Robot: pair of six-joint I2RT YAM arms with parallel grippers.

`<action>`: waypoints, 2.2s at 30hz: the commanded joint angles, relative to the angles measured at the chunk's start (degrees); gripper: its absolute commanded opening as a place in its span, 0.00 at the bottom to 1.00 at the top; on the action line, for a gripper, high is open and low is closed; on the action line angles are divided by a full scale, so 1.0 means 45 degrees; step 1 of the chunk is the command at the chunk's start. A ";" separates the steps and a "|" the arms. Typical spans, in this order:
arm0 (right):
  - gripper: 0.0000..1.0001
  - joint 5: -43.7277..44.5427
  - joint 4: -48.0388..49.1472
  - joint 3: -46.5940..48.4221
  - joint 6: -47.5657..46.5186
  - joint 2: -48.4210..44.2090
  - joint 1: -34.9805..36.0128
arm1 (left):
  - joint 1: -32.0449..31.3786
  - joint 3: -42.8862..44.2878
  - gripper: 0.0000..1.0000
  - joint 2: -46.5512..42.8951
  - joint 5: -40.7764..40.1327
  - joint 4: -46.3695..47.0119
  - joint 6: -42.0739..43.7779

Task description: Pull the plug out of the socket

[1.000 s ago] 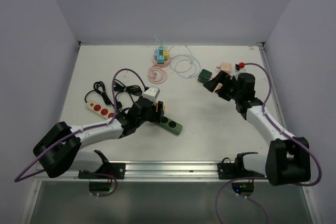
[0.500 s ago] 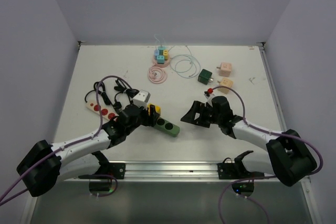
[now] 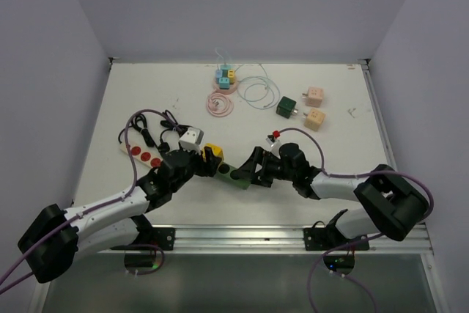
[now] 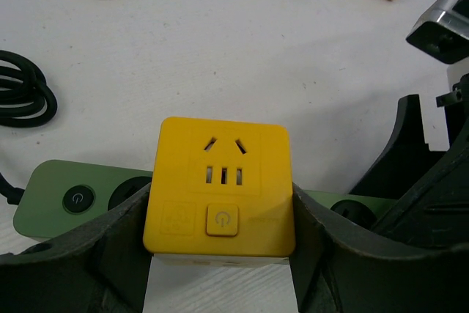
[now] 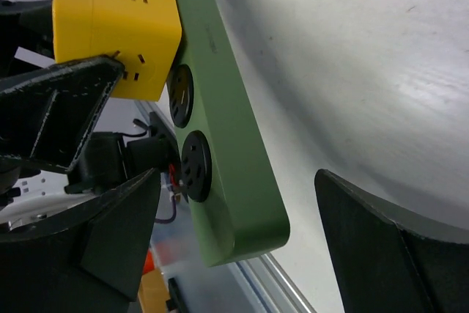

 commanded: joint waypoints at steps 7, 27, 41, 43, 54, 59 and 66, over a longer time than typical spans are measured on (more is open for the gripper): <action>0.70 -0.0118 0.3079 0.0214 0.1974 0.0828 0.0586 | 0.0081 -0.0037 0.00 -0.0610 -0.0101 0.2216 -0.0240; 0.06 -0.0002 0.1194 0.0721 0.1449 0.0930 0.0625 | 0.0081 0.1308 0.00 -0.0670 0.0349 0.0558 0.2435; 0.00 0.0331 0.1187 0.0370 0.1468 -0.0498 0.0371 | 0.2848 -0.0485 0.00 -0.1430 0.2804 0.2098 -0.0762; 0.00 0.0390 0.0836 0.0428 0.1351 -0.0636 0.0352 | 0.3341 -0.0682 0.00 -0.1470 0.2848 0.2119 -0.1174; 0.00 0.0507 0.0287 0.0116 0.1350 -0.1320 0.0137 | 0.5335 -0.0877 0.00 -0.1741 0.3670 0.1788 -0.1860; 0.00 0.0565 -0.0180 0.0174 0.1194 -0.1515 -0.0019 | 0.5783 -0.1132 0.00 -0.2192 0.3766 0.1904 -0.1841; 0.00 0.0663 -0.0864 0.0759 0.1076 -0.1301 0.0000 | 0.5765 -0.0644 0.00 -0.1997 0.4820 0.2353 -0.0418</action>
